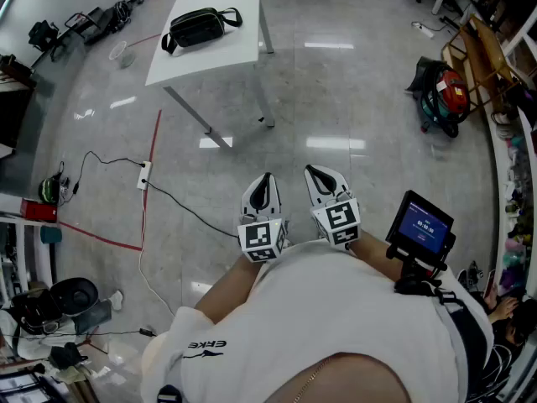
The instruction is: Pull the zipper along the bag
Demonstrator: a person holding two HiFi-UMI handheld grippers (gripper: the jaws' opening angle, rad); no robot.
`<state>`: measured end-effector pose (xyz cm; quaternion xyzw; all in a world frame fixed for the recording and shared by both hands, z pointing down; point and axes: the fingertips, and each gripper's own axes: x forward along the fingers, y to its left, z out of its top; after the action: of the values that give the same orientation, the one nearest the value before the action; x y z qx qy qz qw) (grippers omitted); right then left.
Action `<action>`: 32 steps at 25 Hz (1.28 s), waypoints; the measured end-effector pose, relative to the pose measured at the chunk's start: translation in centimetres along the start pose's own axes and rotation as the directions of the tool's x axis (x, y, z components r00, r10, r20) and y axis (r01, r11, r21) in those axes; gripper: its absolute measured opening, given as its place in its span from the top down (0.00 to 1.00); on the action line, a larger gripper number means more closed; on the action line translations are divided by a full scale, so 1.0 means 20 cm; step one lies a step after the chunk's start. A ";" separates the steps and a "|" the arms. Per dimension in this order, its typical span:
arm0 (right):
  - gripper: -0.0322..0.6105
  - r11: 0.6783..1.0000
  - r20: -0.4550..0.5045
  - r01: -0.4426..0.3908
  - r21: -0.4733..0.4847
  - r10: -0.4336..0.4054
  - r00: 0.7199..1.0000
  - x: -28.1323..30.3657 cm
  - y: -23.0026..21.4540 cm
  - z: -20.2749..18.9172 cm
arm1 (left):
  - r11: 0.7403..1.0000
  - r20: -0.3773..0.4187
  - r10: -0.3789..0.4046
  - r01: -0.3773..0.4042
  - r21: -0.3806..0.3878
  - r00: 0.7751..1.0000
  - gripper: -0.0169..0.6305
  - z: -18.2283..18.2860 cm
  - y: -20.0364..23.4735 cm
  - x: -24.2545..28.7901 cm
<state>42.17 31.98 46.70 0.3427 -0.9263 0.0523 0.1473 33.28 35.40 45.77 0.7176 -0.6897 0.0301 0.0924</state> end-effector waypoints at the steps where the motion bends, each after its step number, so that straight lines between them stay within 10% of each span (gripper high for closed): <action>1: 0.94 1.000 0.007 -0.002 0.003 0.002 1.000 0.00 0.00 0.01 | 1.000 0.002 0.000 0.000 -0.002 1.000 0.97 0.00 0.00 0.00; 32: 0.94 0.999 0.051 0.030 0.022 -0.031 0.998 -0.02 -0.08 0.02 | 1.000 0.033 -0.010 0.010 -0.015 0.999 0.97 0.00 -0.06 0.05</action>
<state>43.47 31.01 46.22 0.3595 -0.9239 0.0511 0.1208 34.49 34.38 45.89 0.7206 -0.6878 0.0129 0.0866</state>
